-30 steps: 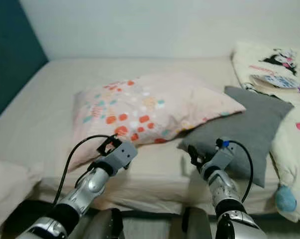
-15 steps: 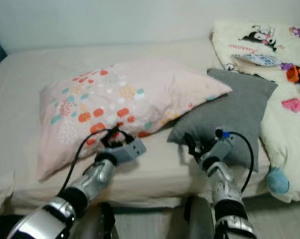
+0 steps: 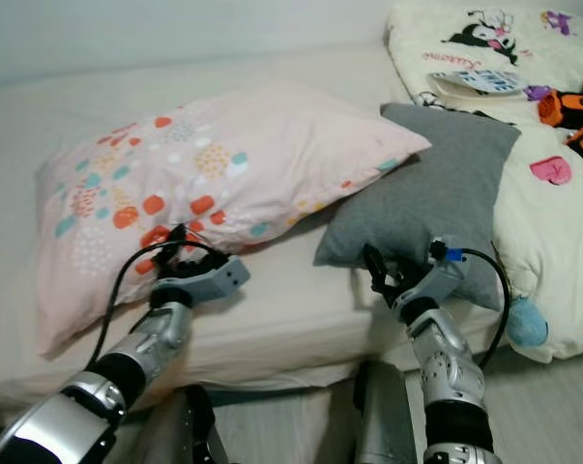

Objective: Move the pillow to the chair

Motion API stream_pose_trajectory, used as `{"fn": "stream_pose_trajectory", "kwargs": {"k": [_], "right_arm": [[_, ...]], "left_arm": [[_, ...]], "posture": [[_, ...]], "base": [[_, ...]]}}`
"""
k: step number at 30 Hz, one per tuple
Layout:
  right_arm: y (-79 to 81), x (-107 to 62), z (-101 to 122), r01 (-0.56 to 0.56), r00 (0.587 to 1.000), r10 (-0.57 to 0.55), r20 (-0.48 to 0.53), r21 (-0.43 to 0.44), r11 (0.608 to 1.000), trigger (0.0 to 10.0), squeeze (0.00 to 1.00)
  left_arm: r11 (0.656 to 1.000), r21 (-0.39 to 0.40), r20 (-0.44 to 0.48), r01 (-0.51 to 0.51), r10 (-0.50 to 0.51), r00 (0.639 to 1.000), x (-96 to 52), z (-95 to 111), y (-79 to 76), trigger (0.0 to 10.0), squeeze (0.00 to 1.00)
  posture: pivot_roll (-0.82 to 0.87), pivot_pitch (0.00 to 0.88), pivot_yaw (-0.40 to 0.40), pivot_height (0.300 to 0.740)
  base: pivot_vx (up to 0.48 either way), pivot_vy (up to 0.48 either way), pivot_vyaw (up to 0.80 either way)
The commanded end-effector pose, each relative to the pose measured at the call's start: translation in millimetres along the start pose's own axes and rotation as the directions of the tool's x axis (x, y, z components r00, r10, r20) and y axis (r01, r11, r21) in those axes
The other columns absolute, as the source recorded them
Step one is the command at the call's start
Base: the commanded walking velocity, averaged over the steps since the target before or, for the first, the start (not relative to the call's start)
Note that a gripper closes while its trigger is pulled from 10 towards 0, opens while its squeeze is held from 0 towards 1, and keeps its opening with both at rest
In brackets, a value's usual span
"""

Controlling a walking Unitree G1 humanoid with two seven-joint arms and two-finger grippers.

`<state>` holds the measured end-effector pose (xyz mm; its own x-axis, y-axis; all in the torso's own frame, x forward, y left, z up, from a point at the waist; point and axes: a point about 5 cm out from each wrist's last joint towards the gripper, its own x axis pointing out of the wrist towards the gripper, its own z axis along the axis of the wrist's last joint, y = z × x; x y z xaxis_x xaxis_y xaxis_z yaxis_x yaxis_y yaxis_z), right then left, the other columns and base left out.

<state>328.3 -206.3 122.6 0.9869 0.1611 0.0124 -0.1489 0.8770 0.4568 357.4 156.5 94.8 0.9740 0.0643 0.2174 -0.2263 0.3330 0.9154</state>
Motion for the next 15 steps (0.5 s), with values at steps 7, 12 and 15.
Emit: {"fn": "stream_pose_trajectory", "kwargs": {"k": [7,12,15], "right_arm": [[5.2,-3.9,3,0.018,1.000,-0.019,0.010,0.032,0.999,10.0,0.00],[8.1,-2.9,8,0.014,1.000,-0.015,0.022,0.038,0.999,10.0,0.00],[9.0,-1.5,11,0.012,0.999,-0.013,0.029,0.042,0.999,10.0,0.00]], "left_arm": [[0.988,0.151,-0.098,-0.039,0.054,0.994,3.0,-35,15.8,0.0,0.00],[0.978,0.207,-0.086,-0.039,0.058,0.995,5.4,-45,23.3,0.0,0.00],[0.975,0.218,-0.095,-0.045,0.067,0.993,7.3,-49,28.0,0.0,0.00]], "posture": [[-0.17,0.275,0.059,0.483],[-0.17,0.262,0.067,0.483],[-0.16,0.253,0.066,0.483]], "base": [[0.000,0.000,0.00],[0.000,0.000,0.00],[0.000,0.000,0.00]]}}
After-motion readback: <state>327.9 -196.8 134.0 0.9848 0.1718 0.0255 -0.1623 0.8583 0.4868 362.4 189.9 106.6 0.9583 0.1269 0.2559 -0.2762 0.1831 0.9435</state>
